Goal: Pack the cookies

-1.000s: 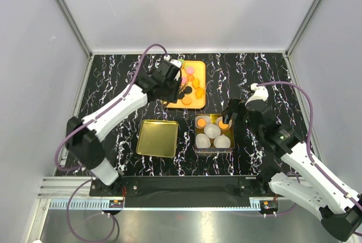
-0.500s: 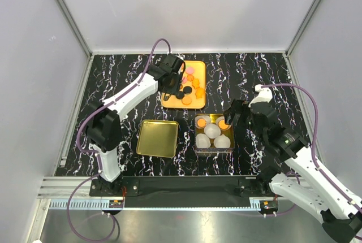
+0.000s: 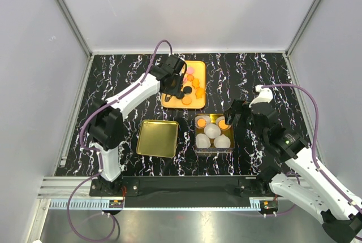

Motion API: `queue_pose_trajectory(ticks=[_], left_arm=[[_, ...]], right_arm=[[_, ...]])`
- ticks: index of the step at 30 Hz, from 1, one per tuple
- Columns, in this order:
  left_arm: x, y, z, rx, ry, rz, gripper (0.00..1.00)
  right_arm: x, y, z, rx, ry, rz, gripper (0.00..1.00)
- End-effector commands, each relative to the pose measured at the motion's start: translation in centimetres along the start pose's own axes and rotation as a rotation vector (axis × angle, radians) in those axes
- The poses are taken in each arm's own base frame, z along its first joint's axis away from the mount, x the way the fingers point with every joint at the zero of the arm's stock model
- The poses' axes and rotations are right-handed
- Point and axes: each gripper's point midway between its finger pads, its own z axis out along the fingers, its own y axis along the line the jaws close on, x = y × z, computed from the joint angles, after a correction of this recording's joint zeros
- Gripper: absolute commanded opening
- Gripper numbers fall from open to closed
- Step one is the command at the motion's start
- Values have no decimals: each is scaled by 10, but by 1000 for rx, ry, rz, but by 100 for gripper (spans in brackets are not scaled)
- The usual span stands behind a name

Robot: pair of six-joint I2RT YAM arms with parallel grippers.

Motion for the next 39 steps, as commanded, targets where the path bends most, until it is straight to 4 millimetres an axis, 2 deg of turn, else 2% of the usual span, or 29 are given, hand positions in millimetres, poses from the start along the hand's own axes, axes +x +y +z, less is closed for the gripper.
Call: queue_pose_trajectory(ticks=[1,27,39], left_arm=[[-12,-3,6,12,-46,-5,49],[10,0,18,11,3,-8,46],[14,-5,9,55,25,-35,47]], right_arm=[[-2,-3,-3,12,-12,6,100],[3,-4,-3,10,-5,10,100],[3,-4,-2,7,-6,17,100]])
